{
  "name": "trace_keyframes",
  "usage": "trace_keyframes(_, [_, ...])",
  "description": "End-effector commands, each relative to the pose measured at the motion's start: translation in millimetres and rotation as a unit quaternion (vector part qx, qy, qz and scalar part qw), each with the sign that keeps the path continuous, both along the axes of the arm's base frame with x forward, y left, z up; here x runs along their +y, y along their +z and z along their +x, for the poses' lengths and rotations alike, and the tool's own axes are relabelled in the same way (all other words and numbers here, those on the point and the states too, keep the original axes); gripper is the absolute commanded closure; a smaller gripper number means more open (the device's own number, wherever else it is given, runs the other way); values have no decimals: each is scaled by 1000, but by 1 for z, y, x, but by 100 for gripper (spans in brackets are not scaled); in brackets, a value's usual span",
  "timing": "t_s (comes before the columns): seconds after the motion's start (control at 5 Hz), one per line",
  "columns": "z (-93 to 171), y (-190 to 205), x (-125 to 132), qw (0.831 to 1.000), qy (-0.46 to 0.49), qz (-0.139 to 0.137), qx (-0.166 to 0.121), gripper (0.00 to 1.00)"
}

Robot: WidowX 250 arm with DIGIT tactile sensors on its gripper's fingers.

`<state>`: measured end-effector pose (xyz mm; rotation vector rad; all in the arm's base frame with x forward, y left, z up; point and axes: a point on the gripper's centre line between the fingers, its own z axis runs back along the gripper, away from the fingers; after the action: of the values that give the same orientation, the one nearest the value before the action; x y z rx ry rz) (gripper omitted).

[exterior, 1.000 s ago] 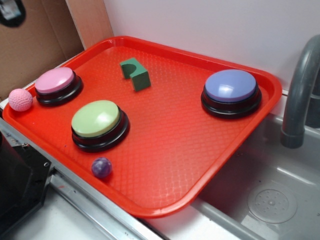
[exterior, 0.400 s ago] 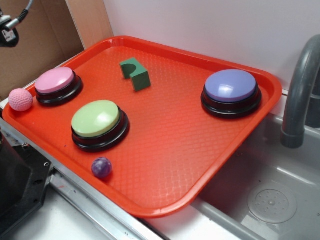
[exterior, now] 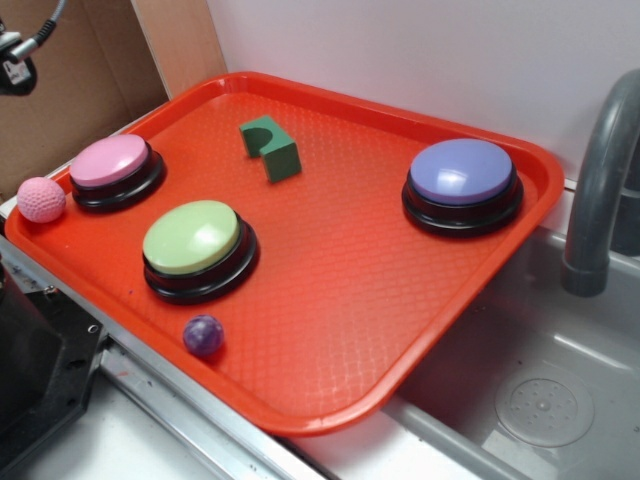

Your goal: Push the pink button.

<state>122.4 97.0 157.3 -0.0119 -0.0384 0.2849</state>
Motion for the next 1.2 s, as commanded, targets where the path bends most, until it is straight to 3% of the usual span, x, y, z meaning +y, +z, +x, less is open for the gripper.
trace_keyframes(0.0, [60, -50, 61, 997, 36, 72, -3, 0])
trace_keyframes(0.2, [81, -76, 80, 996, 51, 73, -2, 0])
trace_keyframes(0.4, [90, -97, 75, 994, 57, 92, 1, 0])
trace_keyframes(0.8, [78, -93, 52, 998, 46, 35, -6, 0])
trace_keyframes(1.0, [71, -65, 56, 999, 32, 34, 1, 0])
